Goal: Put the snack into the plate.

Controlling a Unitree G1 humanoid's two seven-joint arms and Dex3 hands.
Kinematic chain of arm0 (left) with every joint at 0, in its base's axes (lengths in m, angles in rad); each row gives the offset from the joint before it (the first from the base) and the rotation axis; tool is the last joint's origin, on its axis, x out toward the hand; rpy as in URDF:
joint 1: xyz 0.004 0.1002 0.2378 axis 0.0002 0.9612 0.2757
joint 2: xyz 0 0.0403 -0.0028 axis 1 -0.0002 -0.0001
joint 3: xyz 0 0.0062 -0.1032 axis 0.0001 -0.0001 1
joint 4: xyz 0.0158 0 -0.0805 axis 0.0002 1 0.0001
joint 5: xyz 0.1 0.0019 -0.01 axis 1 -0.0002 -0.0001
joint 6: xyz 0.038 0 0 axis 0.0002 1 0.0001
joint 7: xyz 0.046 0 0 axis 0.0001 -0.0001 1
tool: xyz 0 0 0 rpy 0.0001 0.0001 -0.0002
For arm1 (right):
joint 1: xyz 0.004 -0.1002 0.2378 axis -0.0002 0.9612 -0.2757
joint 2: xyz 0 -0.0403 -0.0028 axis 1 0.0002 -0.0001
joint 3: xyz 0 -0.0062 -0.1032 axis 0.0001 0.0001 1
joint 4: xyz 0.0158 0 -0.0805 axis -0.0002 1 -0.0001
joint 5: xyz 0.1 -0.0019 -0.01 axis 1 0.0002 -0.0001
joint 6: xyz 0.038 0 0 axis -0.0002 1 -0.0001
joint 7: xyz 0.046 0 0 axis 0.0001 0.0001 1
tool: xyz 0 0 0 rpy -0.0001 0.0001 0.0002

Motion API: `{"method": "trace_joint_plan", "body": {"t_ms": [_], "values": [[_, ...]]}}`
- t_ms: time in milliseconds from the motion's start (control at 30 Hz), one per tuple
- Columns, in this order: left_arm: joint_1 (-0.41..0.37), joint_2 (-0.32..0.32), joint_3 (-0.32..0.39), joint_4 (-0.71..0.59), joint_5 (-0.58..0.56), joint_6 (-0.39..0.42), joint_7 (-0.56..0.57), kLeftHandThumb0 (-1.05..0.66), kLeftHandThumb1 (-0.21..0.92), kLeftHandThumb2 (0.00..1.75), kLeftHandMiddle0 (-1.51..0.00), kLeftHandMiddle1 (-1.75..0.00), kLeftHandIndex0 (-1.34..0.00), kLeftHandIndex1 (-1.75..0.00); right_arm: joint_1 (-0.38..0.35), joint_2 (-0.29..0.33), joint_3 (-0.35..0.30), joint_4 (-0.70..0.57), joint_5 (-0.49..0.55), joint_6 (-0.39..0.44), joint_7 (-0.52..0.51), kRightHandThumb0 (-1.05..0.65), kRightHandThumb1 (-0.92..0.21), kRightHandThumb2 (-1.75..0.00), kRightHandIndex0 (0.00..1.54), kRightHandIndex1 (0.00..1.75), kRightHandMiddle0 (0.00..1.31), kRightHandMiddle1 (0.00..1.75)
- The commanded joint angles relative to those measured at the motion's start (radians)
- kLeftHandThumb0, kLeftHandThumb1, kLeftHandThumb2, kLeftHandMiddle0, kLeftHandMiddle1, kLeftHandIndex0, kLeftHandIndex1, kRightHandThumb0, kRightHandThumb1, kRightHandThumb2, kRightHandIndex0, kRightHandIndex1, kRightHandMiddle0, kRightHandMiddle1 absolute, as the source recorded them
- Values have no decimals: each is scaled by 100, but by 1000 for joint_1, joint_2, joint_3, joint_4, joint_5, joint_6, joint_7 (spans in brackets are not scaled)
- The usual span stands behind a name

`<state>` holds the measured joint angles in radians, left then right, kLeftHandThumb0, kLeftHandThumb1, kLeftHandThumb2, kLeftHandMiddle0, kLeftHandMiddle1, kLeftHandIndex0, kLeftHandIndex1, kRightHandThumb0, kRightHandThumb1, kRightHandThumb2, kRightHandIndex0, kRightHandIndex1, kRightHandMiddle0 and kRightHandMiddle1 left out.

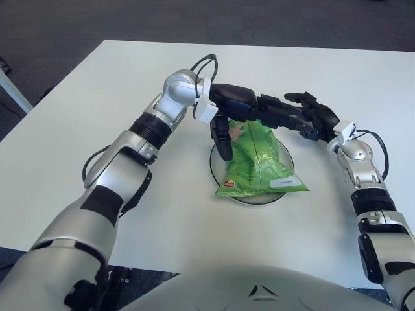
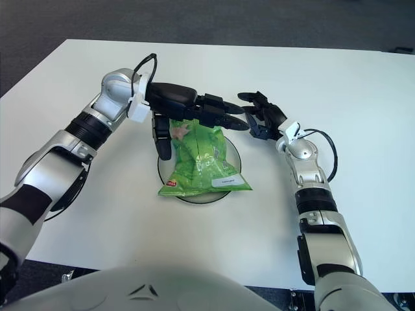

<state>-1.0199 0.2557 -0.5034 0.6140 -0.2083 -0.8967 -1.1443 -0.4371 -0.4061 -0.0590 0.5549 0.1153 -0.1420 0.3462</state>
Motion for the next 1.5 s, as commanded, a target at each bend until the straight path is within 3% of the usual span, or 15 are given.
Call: {"method": "trace_joint_plan", "body": {"t_ms": [0, 167, 233, 333, 500, 633, 733, 833, 1033, 1233, 1367, 1467], "values": [[-28, 17, 64, 24, 11, 23, 1, -94, 66, 44, 0, 0, -1, -5, 50, 85, -49, 40, 72, 152, -33, -53, -52, -108, 85, 161, 42, 152], [-39, 31, 128, 100, 89, -33, 68, -91, 60, 53, 0, 0, 0, -23, 64, 104, -80, -1, 112, 179, -30, -48, -37, -125, 112, 173, 56, 172], [-43, 43, 157, 161, 140, -70, 121, -90, 60, 55, 0, 0, 0, -26, 71, 103, -80, -13, 108, 177, -32, -48, -35, -128, 117, 174, 59, 173], [-31, 50, 194, 183, 189, -59, 206, -89, 60, 58, 0, 0, 0, -30, 83, 100, -77, -31, 91, 174, -41, -48, -32, -131, 122, 174, 61, 174], [-16, 57, 232, 198, 213, -35, 271, -81, 53, 69, 0, 0, 0, -36, 90, 96, -72, -45, 77, 178, -48, -48, -31, -133, 127, 175, 62, 175], [12, 85, 278, 258, 308, -97, 433, -82, 54, 72, -2, -1, 0, -37, 93, 93, -69, -50, 74, 178, -49, -48, -33, -131, 128, 175, 61, 175], [37, 82, 299, 277, 348, -99, 529, -84, 56, 72, -4, -2, 0, -38, 94, 94, -71, -52, 78, 178, -47, -47, -34, -129, 128, 175, 60, 175], [89, 66, 337, 300, 369, -56, 660, -83, 59, 70, -12, -7, 0, -52, 94, 96, -72, -54, 79, 177, -48, -47, -35, -128, 128, 175, 59, 175], [135, 45, 377, 327, 383, 1, 812, -80, 64, 68, -22, -16, 0, -76, 101, 95, -68, -73, 72, 187, -56, -47, -35, -127, 129, 175, 58, 175], [197, -1, 447, 339, 329, 47, 932, -72, 67, 74, -13, -65, 0, -96, 104, 95, -66, -79, 68, 185, -61, -47, -36, -127, 129, 175, 58, 175], [270, -25, 519, 345, 249, 66, 962, -57, 64, 90, -20, -107, -2, -140, 108, 93, -64, -87, 69, 186, -61, -47, -36, -127, 128, 175, 58, 175], [313, -55, 570, 350, 185, 100, 976, -44, 71, 80, -30, -135, -20, -163, 109, 92, -64, -89, 71, 186, -60, -47, -36, -127, 128, 175, 58, 175]]}}
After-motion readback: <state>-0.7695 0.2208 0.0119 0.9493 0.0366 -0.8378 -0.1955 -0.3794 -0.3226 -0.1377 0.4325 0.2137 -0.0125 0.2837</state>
